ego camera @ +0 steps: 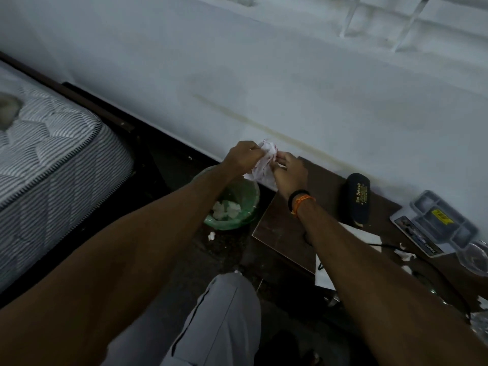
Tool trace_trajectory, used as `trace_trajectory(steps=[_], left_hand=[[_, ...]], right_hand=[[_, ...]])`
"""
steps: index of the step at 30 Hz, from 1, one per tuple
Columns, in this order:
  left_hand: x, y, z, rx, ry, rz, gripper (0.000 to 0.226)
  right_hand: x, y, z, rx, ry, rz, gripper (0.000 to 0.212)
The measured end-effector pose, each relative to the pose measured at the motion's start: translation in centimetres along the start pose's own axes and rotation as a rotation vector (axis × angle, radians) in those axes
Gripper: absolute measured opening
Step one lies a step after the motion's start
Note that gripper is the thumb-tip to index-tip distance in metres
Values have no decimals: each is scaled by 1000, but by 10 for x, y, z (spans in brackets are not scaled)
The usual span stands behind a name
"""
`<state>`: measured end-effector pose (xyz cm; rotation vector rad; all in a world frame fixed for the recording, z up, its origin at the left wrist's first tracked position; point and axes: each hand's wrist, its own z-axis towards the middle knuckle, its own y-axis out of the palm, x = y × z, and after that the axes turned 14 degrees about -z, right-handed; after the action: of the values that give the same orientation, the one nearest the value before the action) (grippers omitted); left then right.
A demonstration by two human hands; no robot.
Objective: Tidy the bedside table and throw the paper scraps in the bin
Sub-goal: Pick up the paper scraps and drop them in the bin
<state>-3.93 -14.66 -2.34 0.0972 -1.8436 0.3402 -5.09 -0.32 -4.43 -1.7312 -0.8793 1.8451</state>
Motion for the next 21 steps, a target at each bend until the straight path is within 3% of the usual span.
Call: trace_trajectory(steps=[4, 9, 18, 21], left_hand=[[-42, -39, 11, 44, -101, -205, 27], [-109, -63, 28, 95, -181, -239, 29], [-181, -57, 41, 125, -216, -100, 45], [-184, -57, 44, 112, -194, 51, 50]], right_hand=[[-9, 47, 11, -83, -4, -98, 21], [-7, 112, 21, -242, -25, -233, 27], [19, 166, 35, -505, -39, -457, 41], [22, 159, 40, -558, -5, -465, 61]])
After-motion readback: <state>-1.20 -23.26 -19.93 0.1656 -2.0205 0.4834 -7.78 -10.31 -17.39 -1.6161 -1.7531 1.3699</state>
